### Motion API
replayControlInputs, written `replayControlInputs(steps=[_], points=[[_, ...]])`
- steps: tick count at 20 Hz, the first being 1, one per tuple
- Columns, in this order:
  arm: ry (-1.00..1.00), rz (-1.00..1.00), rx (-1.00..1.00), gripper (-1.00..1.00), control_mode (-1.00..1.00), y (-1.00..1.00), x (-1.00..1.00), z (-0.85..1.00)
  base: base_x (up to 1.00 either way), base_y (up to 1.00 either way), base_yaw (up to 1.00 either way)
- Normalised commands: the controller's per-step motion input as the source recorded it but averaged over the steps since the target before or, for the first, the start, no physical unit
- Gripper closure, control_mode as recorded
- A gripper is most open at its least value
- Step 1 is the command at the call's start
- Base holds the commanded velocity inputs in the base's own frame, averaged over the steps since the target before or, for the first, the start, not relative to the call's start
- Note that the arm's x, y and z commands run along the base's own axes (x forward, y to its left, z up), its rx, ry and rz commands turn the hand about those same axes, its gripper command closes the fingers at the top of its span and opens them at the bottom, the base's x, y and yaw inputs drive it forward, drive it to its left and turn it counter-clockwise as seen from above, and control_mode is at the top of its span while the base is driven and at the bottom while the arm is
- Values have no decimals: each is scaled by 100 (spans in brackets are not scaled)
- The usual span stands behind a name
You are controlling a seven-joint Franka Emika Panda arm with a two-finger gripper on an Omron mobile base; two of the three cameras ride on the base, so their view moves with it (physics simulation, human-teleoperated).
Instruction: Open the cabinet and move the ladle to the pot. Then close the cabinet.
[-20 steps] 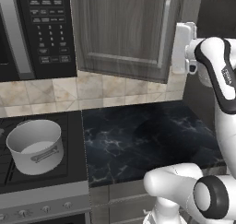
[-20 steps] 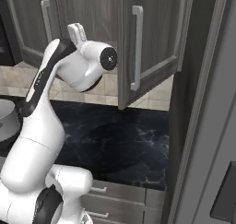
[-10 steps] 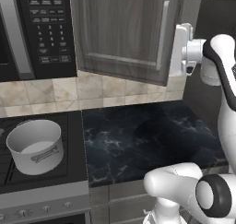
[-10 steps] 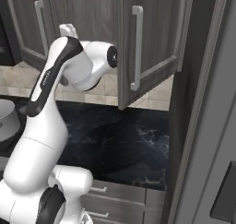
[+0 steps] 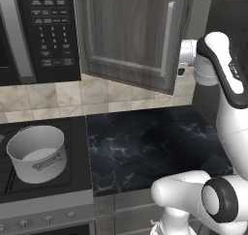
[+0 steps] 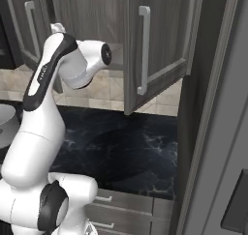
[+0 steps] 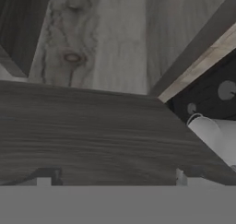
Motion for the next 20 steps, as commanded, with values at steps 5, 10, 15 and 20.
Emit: replayControlInputs(steps=[5,10,15,20], points=[[0,13,0,-100,-100,48,-14,1,0,0,0],[0,16,0,-100,-100,20,-42,1,0,0,0],[0,15,0,-100,-100,23,-33,0,0,0,0],[-3,5,0,-100,-100,19,-2,-4,0,0,0]])
